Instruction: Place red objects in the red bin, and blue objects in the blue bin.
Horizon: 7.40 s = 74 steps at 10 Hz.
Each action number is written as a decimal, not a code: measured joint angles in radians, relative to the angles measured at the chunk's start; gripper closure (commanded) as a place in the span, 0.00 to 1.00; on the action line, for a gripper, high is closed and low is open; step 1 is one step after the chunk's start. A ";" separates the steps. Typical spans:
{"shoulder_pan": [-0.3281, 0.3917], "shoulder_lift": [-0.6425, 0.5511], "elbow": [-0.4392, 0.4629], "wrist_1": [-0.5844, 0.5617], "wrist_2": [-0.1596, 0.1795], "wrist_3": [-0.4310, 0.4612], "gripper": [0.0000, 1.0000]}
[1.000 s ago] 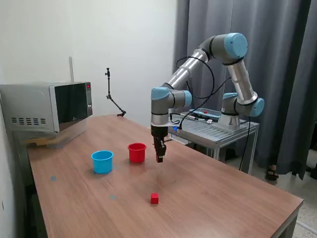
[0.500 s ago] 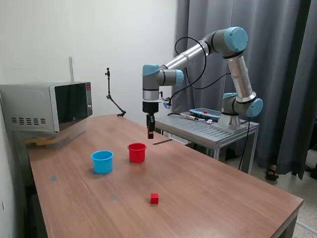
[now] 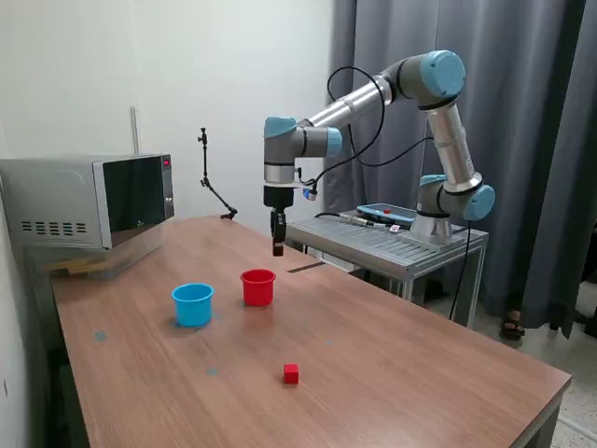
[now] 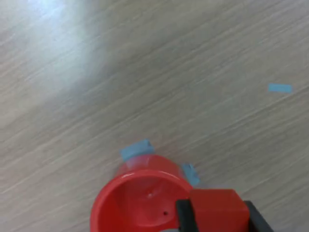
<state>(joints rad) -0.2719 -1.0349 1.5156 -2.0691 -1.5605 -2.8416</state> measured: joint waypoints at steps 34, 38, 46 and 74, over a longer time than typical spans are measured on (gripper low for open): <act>0.262 0.122 -0.205 0.020 -0.001 0.513 0.00; 0.324 0.125 -0.256 0.174 -0.001 0.654 0.00; 0.443 0.315 -0.511 0.204 0.011 0.683 0.00; 0.368 0.513 -0.551 0.002 0.049 0.230 0.00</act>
<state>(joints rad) 0.0961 -0.5220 0.9642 -2.0675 -1.5118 -2.6115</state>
